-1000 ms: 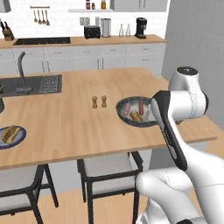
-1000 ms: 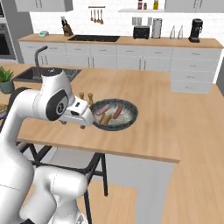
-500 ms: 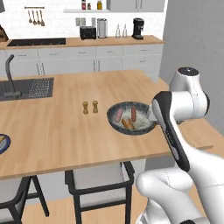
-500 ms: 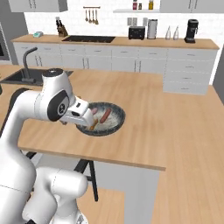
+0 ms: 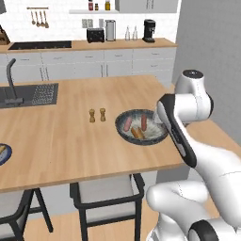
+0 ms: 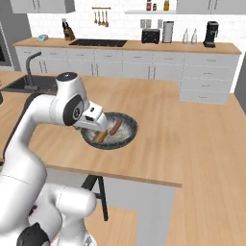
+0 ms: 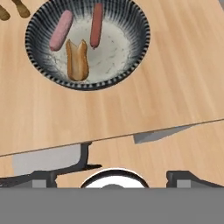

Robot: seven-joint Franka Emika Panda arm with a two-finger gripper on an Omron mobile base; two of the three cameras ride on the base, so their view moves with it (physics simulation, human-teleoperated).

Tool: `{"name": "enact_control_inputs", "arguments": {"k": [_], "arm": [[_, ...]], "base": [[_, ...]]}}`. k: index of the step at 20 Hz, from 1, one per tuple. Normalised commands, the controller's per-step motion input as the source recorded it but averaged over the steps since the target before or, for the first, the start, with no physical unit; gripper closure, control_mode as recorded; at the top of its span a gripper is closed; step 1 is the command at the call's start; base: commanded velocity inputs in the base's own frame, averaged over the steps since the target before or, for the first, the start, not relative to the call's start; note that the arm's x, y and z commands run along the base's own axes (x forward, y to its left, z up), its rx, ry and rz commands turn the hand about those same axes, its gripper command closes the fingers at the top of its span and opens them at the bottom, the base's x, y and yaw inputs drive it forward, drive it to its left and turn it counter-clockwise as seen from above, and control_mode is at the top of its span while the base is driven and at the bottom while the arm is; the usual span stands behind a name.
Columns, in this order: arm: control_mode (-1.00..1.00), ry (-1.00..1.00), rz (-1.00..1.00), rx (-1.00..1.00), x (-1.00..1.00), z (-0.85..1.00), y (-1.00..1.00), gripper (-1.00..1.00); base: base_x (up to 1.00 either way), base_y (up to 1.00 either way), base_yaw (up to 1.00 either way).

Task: Place one bun and one sausage from the bowl on each plate.

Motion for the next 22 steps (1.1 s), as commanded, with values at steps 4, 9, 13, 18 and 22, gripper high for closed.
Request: {"name": "enact_control_inputs", "arguments": {"k": [4,9,13,18,22], "arm": [[-1.00,0.00,0.00,0.01,1.00,-0.33,0.00,-1.00],[-1.00,-0.06,0.00,0.00,1.00,-0.73,0.00,-1.00],[-1.00,-0.03,0.00,0.00,1.00,-0.70,0.00,-1.00],[-1.00,0.02,0.00,0.02,0.84,-0.06,0.00,-1.00],[-1.00,0.07,0.00,0.01,0.95,-0.02,0.00,-1.00]], "base": [[0.00,0.00,0.00],[0.00,0.00,0.00],[0.00,0.00,0.00],[0.00,0.00,0.00],[0.00,0.00,0.00]]}}
